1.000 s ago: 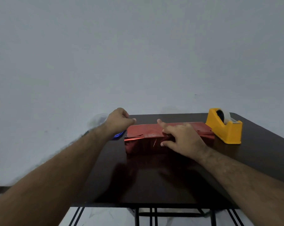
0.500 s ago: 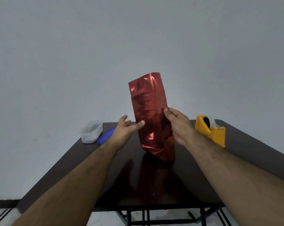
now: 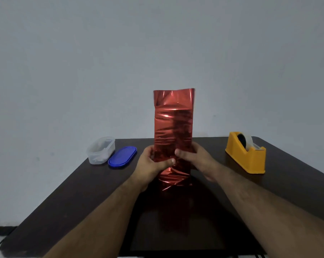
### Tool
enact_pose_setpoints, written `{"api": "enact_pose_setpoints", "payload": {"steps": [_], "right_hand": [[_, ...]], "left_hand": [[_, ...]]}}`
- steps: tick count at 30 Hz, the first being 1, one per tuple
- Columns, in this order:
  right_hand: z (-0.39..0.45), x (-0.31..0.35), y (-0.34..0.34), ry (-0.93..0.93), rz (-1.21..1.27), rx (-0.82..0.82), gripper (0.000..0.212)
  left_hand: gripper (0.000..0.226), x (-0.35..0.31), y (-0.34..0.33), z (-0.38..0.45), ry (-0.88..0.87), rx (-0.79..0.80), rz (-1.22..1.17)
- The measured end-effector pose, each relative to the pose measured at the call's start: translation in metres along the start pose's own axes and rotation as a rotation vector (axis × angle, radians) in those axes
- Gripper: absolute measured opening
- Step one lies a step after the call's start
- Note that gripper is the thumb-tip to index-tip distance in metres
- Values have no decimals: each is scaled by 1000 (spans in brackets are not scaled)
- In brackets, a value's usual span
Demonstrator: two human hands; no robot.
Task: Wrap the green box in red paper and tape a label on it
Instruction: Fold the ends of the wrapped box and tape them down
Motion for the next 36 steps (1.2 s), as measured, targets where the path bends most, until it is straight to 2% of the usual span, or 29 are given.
{"api": "enact_pose_setpoints", "payload": {"steps": [4,8,11,13,15,17,19,22,26,28,31,33,36], "right_hand": [[1,-24,9,-40,-71,41,89],[4,-30,14,51,31,-1,84],[7,-24,18,121,118,-60,79],[9,-14,24,186,106,-160,72],[7,-4,24,251,106,-244,67],[6,3,19,322,73,-261,74],[4,12,15,402,50,-245,77],[6,23,15,468,41,-282,67],[17,51,27,387,96,-388,60],[28,75,31,341,97,-381,51],[40,102,28,302,118,-293,36],[43,107,27,321,134,-264,21],[45,103,23,369,100,-194,15]], "left_hand": [[91,3,-8,-1,54,99,106],[78,-6,-8,1,47,139,192],[63,-10,-7,2,48,166,79],[58,-14,-5,4,-22,106,29],[66,-20,-4,6,-146,23,13],[77,-25,-4,7,-256,-26,3],[73,-30,-8,5,-347,-24,18],[55,-43,-12,1,-432,-32,45],[31,-77,-2,18,-426,-203,-20],[23,-98,-5,36,-377,-168,-28],[39,-114,-12,52,-320,-69,-55],[49,-109,-10,58,-308,-65,-138],[54,-96,-4,62,-264,-82,-290]]}}
Point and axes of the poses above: each hand's wrist, its own z-axis towards the middle knuckle, its own y-axis out of the back of the hand, x = y × z, the point moved 5 cm from there along z, towards the middle knuckle, and after that the axes turned 5 degrees about x, right-handed, at the moved point
